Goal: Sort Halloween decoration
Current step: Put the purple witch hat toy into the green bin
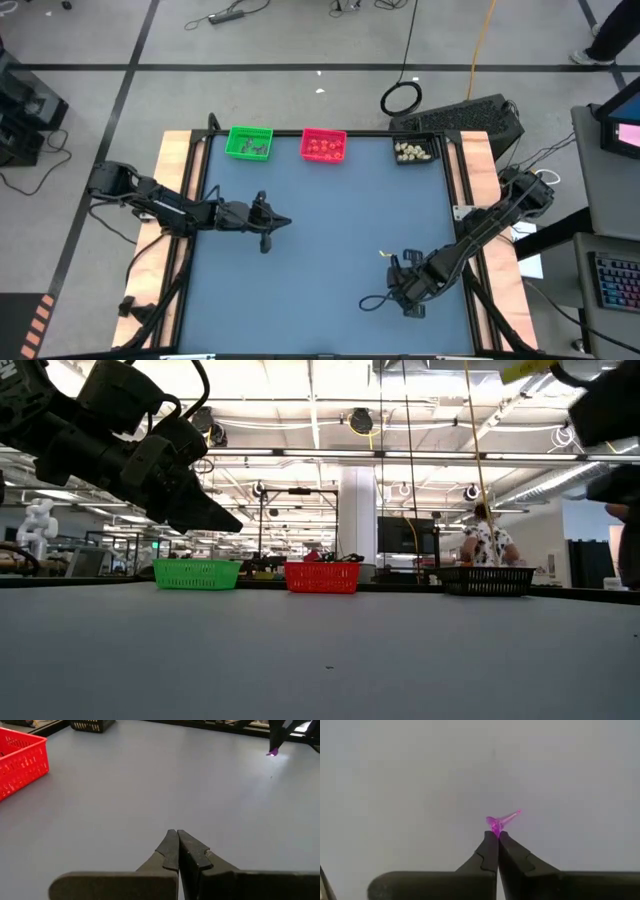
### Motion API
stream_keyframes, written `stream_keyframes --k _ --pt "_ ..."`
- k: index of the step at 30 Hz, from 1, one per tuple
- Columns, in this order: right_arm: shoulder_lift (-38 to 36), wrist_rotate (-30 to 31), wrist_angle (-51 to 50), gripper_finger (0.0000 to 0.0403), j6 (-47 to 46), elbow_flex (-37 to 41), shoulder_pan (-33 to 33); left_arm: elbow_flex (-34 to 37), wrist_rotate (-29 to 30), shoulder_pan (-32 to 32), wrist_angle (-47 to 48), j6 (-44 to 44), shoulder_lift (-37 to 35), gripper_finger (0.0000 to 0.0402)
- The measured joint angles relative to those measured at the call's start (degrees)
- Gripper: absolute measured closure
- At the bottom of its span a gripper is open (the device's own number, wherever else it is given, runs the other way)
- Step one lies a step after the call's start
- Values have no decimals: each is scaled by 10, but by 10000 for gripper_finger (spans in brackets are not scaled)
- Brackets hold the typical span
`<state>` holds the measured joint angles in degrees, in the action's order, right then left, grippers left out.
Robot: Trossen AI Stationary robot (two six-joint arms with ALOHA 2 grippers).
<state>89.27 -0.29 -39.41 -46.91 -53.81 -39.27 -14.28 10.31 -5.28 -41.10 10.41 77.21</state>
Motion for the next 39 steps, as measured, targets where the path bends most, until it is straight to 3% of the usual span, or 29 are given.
stream_keyframes --k 11,17,26,32,39 --pt "0 114 65 403 82 -25 39 0 -1 0 0 12 0 401" --pt "0 142 126 403 155 -25 78 -24 -94 -9 -10 11 14 401" --pt "0 155 218 403 240 -25 119 -144 -100 -54 -21 -32 149 399" --pt "0 172 258 403 282 -25 134 -235 -103 -79 -44 -65 242 342" --pt "0 169 284 403 312 -25 137 -308 -135 -91 -42 -96 296 255"
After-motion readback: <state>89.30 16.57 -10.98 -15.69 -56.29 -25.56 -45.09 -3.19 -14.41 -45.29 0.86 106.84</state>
